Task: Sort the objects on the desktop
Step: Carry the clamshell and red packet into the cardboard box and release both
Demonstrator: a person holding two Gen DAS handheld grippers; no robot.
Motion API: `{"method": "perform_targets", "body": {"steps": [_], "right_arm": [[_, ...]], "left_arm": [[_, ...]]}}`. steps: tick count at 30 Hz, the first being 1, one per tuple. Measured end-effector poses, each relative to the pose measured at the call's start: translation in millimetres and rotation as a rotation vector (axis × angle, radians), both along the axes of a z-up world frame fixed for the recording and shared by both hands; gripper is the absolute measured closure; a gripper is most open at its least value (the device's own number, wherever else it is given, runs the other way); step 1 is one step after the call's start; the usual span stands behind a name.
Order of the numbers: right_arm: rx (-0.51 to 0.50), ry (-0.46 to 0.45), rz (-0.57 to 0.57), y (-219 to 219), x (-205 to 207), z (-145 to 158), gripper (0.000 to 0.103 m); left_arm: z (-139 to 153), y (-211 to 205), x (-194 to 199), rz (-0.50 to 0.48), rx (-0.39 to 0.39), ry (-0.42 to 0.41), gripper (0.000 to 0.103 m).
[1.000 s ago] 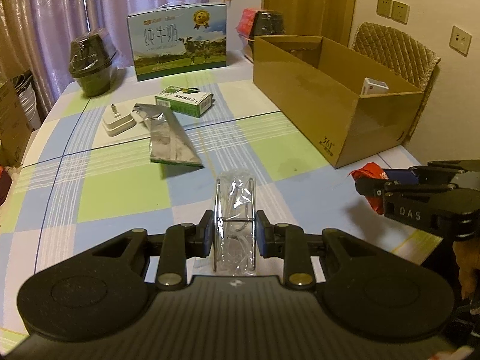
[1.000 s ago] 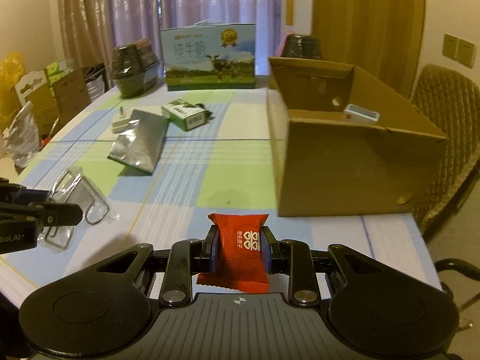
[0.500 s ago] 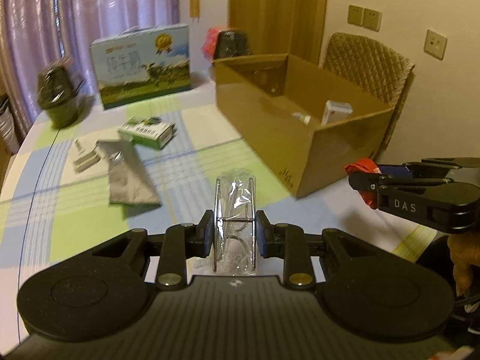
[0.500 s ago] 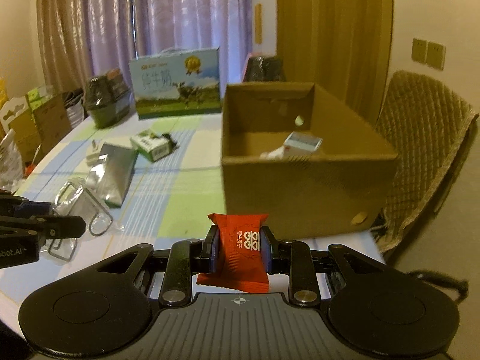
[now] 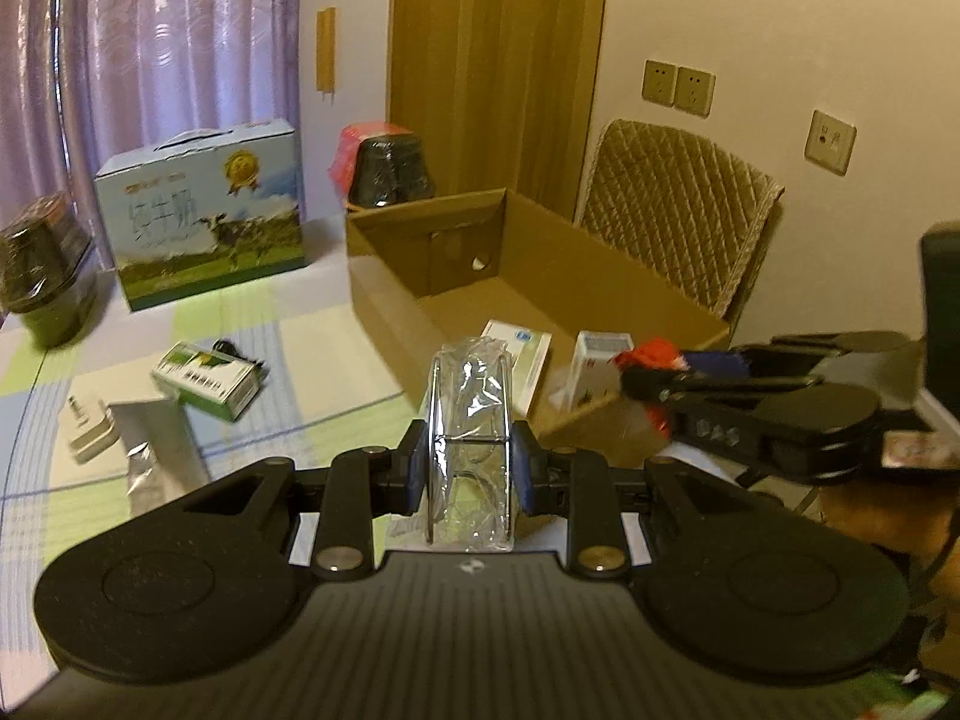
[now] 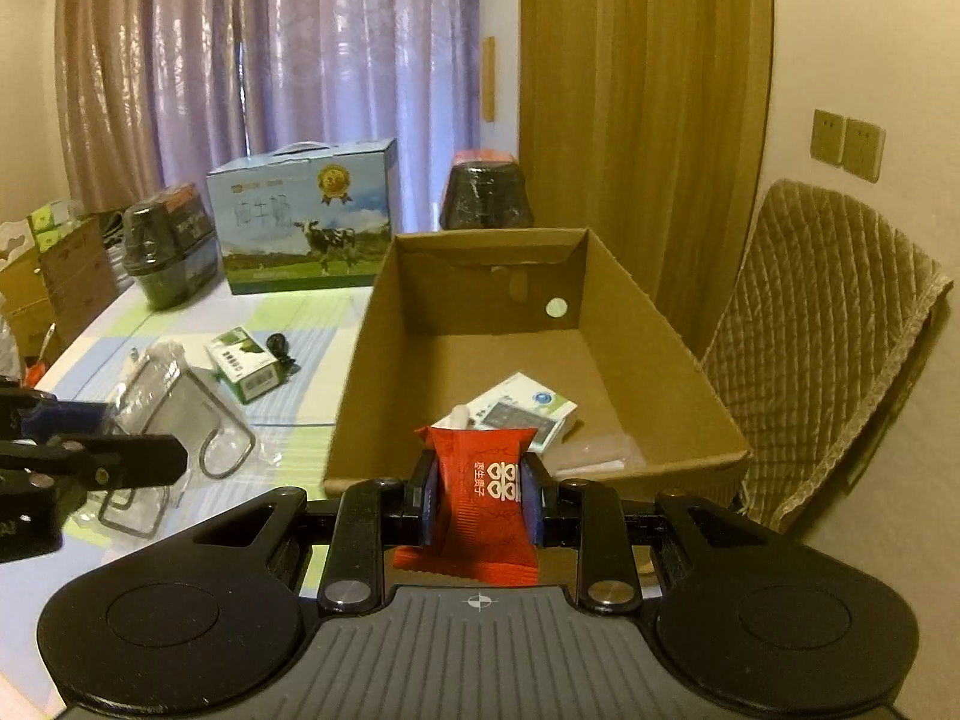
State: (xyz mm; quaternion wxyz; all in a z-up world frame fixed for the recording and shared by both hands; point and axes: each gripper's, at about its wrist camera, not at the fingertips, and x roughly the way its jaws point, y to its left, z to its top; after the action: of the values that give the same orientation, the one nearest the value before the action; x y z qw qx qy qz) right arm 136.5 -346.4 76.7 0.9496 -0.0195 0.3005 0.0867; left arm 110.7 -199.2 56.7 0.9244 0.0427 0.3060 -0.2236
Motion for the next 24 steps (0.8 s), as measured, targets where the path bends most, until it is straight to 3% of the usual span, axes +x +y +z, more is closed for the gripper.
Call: {"method": "perform_targets", "body": {"steps": [11, 24], "right_arm": [[0.016, 0.055, 0.01, -11, 43, -8, 0.078], [-0.019, -0.004, 0.01, -21, 77, -15, 0.078]], "left_arm": [[3, -28, 38, -0.037, -0.001, -0.002, 0.08], [2, -47, 82, -0.064, -0.049, 0.024, 0.08]]}}
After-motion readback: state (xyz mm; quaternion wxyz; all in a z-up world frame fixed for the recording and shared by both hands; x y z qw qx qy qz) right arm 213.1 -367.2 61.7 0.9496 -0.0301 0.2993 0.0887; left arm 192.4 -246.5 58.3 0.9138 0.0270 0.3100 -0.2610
